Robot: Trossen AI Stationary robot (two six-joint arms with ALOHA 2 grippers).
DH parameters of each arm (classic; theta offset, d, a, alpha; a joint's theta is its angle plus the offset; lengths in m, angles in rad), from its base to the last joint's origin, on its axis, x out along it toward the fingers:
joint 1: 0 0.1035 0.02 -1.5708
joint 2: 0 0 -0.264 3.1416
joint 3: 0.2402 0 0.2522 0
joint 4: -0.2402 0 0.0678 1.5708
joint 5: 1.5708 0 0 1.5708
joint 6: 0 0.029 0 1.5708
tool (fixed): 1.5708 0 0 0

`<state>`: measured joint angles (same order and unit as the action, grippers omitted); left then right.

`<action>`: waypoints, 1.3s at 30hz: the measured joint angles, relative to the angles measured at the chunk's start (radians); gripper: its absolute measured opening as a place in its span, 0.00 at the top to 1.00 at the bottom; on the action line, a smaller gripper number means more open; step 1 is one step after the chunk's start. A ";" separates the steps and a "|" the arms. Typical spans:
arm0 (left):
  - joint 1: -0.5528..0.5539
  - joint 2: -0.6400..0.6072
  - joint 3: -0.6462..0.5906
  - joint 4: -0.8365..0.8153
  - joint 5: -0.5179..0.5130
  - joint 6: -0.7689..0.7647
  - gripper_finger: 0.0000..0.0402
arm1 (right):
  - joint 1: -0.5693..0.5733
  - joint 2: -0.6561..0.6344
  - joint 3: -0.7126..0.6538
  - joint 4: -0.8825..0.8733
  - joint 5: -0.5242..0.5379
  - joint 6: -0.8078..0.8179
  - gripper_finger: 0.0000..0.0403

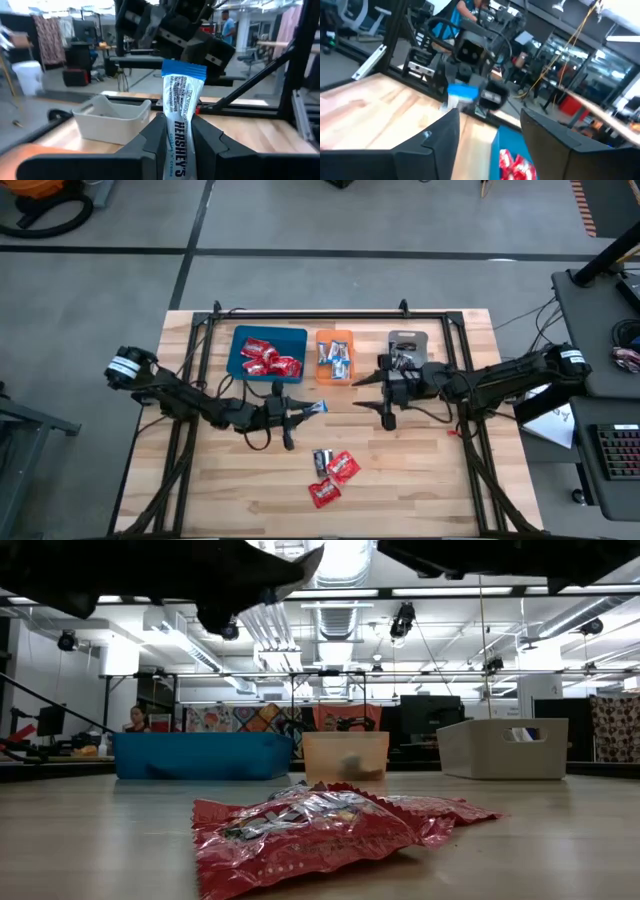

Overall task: Sort candy
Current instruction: Put the white chocolate bar into the orange bin

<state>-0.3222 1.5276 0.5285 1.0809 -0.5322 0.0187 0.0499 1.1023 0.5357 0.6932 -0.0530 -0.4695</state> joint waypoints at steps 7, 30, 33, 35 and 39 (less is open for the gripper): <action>0.084 0.006 0.000 0.001 0.052 -0.127 0.88 | 0.000 0.135 0.106 -0.002 0.000 0.008 0.40; 0.085 0.005 0.000 0.004 -0.228 0.226 0.88 | -0.024 0.407 0.346 -0.026 0.236 0.537 0.41; 0.084 0.005 0.000 0.001 -0.229 0.242 0.88 | -0.026 0.406 0.354 -0.054 0.263 0.562 0.44; 0.084 0.005 0.000 0.001 -0.229 0.249 0.88 | -0.026 0.406 0.363 -0.068 0.263 0.587 0.46; 0.083 0.005 0.000 0.003 -0.228 0.261 0.88 | -0.031 0.405 0.370 -0.092 0.264 0.617 0.50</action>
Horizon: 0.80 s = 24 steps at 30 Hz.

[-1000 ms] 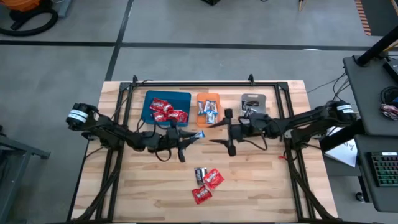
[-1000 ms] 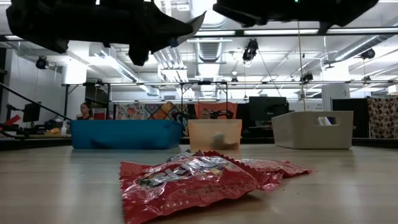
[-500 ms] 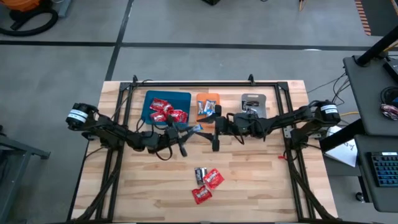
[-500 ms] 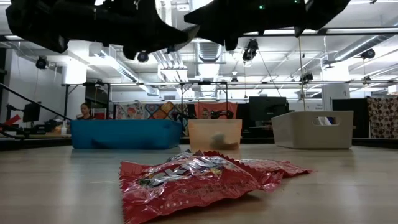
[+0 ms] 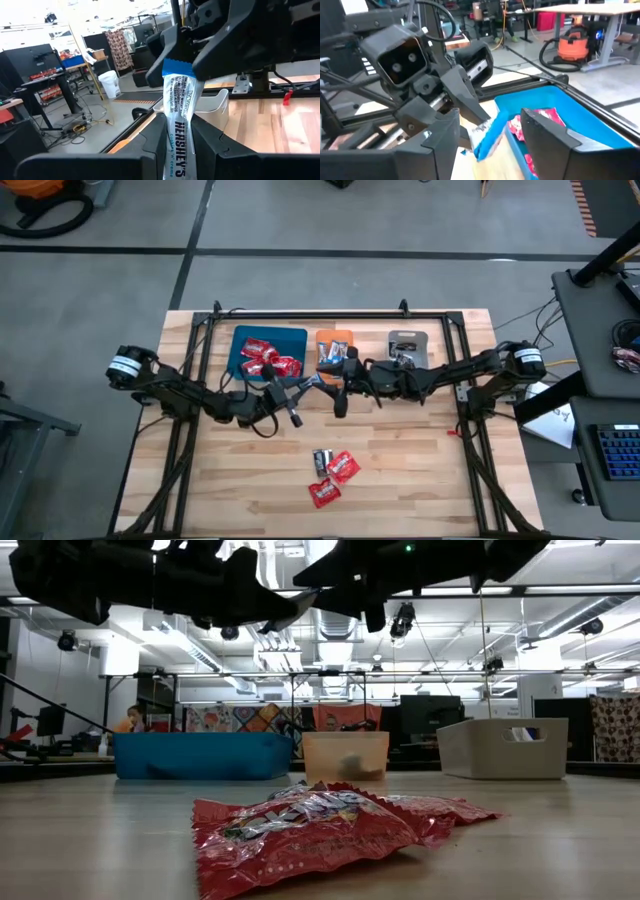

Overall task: Sort candy
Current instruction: Put the white chocolate bar into the orange bin

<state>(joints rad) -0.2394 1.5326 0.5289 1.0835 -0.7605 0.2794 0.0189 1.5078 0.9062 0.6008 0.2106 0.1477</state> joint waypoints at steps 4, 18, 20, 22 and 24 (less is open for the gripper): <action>-0.001 0.000 0.016 -0.001 0.002 0.000 0.88 | -0.006 0.000 0.001 -0.018 0.000 0.001 0.56; -0.002 0.016 0.084 -0.070 0.000 0.018 0.86 | -0.006 -0.002 0.001 -0.029 -0.045 -0.054 0.93; -0.003 0.016 0.084 -0.071 0.003 0.010 0.83 | -0.006 -0.002 0.001 -0.031 -0.048 -0.054 0.93; -0.003 0.016 0.084 -0.073 0.014 -0.007 0.79 | -0.006 -0.002 0.001 -0.039 -0.050 -0.054 0.93; -0.004 0.016 0.084 -0.084 0.018 -0.029 0.74 | -0.009 -0.003 0.001 -0.047 -0.051 -0.054 0.93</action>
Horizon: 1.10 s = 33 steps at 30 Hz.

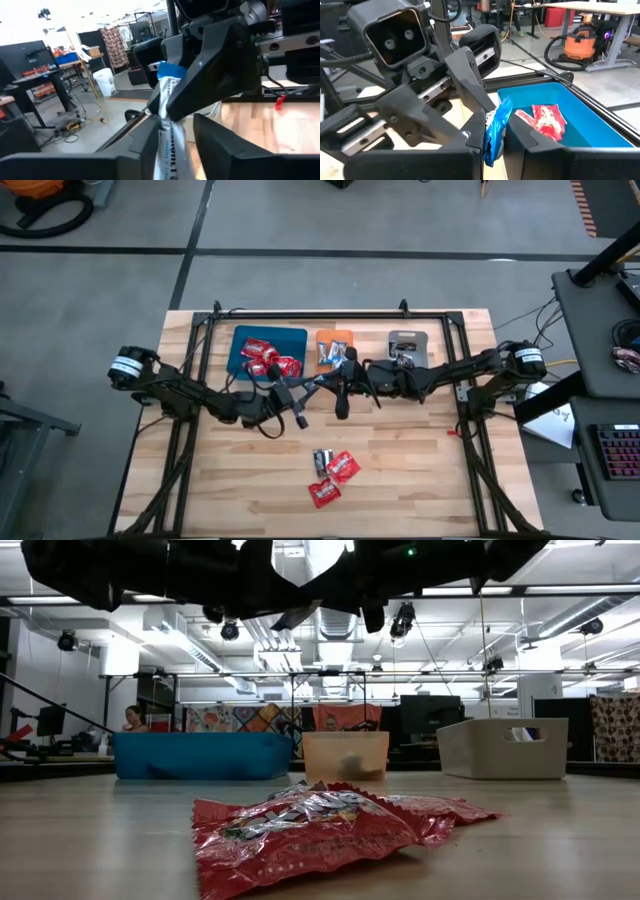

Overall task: Sort candy
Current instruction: Put the white chocolate bar into the orange bin

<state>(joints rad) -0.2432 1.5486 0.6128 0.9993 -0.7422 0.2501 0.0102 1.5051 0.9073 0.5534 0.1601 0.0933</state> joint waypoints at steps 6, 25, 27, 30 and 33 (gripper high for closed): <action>0.000 -0.001 0.000 -0.080 0.001 -0.079 0.58 | -0.030 -0.009 0.002 -0.058 -0.003 0.001 0.93; 0.000 -0.071 -0.001 -0.413 -0.008 -0.343 0.50 | -0.289 0.122 0.067 -0.465 0.229 0.073 0.86; 0.000 -0.081 -0.001 -0.431 -0.008 -0.349 0.50 | -0.290 0.140 0.076 -0.460 0.230 0.071 0.79; 0.000 -0.094 -0.001 -0.444 -0.008 -0.353 0.50 | -0.289 0.159 0.095 -0.459 0.230 0.069 0.68; 0.000 -0.100 -0.001 -0.447 -0.008 -0.353 0.50 | -0.289 0.166 0.108 -0.463 0.230 0.055 0.59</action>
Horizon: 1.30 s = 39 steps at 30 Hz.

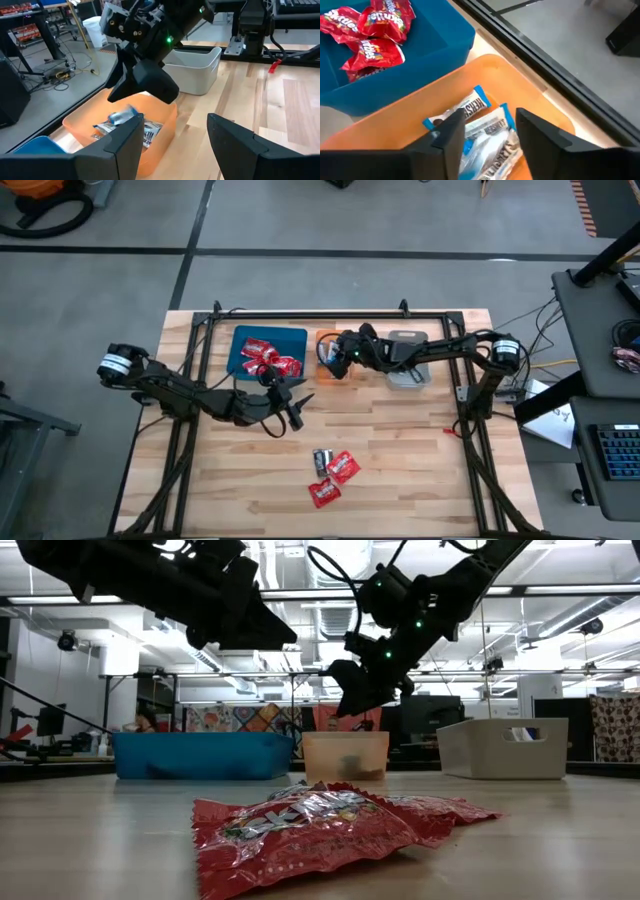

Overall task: Sort candy
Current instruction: Put the white chocolate bar into the orange bin, then put the brown chocolate bar into the gray bin

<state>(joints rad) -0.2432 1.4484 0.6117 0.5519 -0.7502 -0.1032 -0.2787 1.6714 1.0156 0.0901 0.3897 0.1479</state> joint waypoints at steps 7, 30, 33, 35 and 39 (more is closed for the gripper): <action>0.000 0.000 0.000 -0.081 0.039 -0.074 0.50 | 0.002 -0.048 0.012 -0.030 -0.006 -0.036 0.46; -0.015 0.005 -0.001 -0.223 0.407 0.007 0.50 | 0.194 -0.400 0.012 -0.425 -0.398 -0.023 0.46; -0.023 0.006 0.006 -0.215 0.487 0.016 0.50 | 0.232 -0.414 0.012 -0.470 -0.398 -0.005 0.46; -0.028 0.017 0.018 -0.212 0.520 0.013 0.50 | 0.254 -0.418 0.012 -0.501 -0.398 0.009 0.46; -0.048 0.057 0.043 -0.200 0.571 0.013 0.50 | 0.297 -0.415 0.011 -0.547 -0.398 0.017 0.46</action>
<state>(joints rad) -0.2912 1.5051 0.6542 0.3515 -0.1794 -0.0905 0.0179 1.2561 1.0264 -0.4565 -0.0082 0.1654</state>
